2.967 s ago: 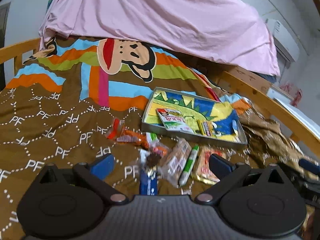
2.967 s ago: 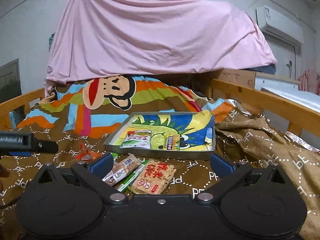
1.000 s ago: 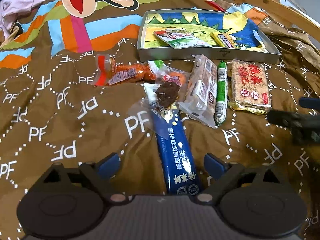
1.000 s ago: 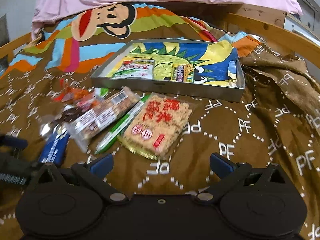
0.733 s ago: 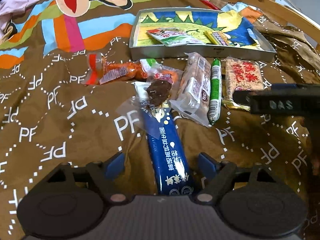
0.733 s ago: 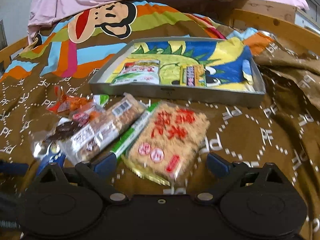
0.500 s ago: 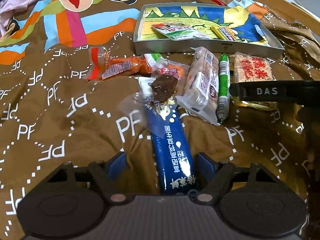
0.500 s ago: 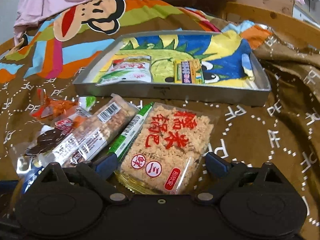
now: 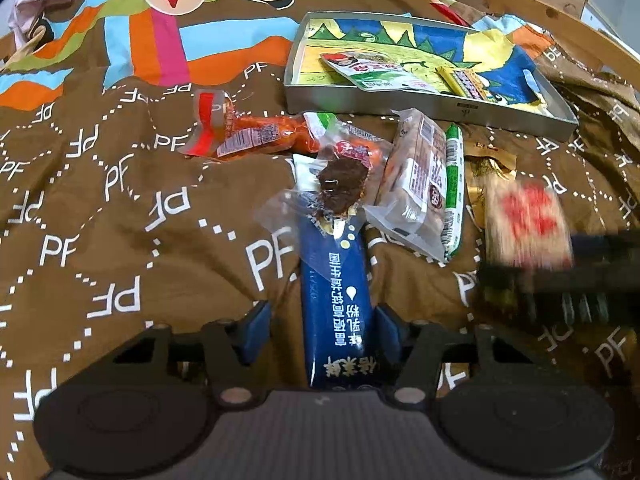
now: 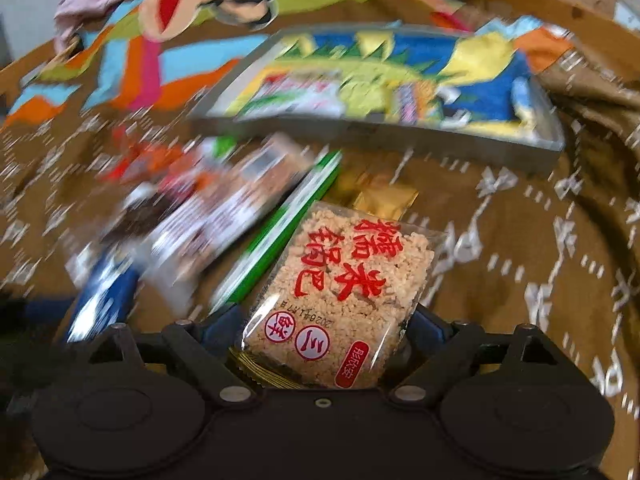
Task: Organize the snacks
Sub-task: 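Grasp the blue stick pack with the left gripper while the right gripper holds the rice-cracker pack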
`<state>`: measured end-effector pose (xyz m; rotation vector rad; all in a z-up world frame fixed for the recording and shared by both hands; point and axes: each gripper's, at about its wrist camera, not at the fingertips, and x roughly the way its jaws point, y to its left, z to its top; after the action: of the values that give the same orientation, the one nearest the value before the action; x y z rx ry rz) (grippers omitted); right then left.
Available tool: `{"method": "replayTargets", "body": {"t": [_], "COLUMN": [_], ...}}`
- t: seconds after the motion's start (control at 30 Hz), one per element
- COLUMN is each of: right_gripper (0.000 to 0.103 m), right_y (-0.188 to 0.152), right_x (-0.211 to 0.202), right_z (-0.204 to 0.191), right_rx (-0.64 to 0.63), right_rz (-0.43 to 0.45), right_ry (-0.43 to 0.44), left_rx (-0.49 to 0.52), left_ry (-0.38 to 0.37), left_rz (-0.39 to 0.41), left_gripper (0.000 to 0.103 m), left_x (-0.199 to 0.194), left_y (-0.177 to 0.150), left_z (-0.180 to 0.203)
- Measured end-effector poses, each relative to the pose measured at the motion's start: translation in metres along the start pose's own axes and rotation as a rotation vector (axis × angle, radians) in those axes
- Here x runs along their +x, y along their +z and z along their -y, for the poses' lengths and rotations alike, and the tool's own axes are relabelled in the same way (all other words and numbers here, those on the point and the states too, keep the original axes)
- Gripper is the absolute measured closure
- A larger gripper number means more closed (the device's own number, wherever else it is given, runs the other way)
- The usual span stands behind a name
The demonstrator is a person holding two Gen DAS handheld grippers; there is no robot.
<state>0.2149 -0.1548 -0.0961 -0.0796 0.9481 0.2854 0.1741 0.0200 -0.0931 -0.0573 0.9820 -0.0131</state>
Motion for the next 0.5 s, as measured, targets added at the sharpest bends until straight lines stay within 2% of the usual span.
{"method": "replayTargets", "body": {"t": [0.07,0.17,0.33,0.4,0.5], "right_gripper": [0.014,0.012,0.009,0.009,0.017], "right_y": [-0.007,-0.011,-0.008,-0.007,-0.007], "right_x": [-0.005,-0.001,0.008,0.010,0.008], "right_z": [-0.005,-0.012,-0.010,-0.006,-0.008], "right_rx": [-0.023,-0.071,-0.026,-0.008,-0.019], "right_rz": [-0.016,-0.017,-0.013,-0.015,-0.011], "right_ry": [0.022,0.017,0.004,0.008,-0.008], "left_rx": [0.000,0.033,0.027,0.021,0.020], "left_ry": [0.002,0.005,0.001,-0.003,0.006], "left_rz": [-0.002,-0.004,-0.008,-0.010,-0.016], "left_gripper": [0.042,0.037,0.033,0.033,0.042], "left_x": [0.001,0.005,0.008,0.009,0.006], "left_y": [0.000,-0.001,-0.001,-0.001,0.000], "left_z": [0.000,0.003,0.001,0.000,-0.001]}}
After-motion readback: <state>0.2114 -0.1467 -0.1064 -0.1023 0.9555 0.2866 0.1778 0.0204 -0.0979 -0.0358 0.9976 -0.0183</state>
